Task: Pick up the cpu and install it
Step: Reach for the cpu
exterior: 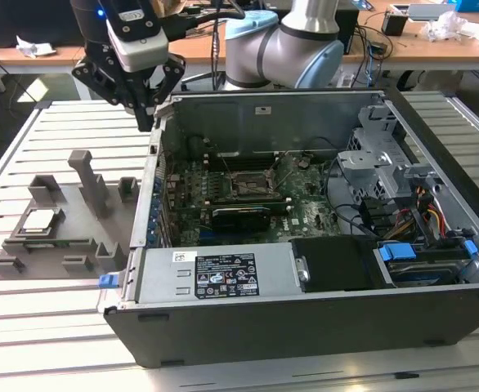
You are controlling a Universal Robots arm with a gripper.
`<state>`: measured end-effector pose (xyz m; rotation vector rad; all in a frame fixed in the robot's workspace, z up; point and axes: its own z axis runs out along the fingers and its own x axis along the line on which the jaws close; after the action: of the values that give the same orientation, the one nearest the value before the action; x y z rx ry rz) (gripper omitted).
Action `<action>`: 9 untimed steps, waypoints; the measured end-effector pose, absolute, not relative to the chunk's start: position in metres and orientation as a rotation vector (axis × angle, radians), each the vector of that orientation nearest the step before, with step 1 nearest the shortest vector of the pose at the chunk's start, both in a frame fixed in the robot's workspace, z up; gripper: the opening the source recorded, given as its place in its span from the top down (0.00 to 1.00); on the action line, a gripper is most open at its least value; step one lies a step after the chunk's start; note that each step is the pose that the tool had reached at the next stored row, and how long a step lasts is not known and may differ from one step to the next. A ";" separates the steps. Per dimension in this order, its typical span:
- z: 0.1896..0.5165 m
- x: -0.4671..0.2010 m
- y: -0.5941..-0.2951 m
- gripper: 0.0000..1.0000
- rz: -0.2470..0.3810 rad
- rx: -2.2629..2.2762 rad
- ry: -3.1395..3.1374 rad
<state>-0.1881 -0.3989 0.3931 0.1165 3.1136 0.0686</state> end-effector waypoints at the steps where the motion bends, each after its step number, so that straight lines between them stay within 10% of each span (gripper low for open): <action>1: 0.393 -0.190 -0.399 0.89 0.069 0.116 3.114; 9: 0.393 -0.209 -0.399 0.89 0.069 0.117 3.114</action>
<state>-0.2092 -0.3989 0.3930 0.1166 3.1136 0.0686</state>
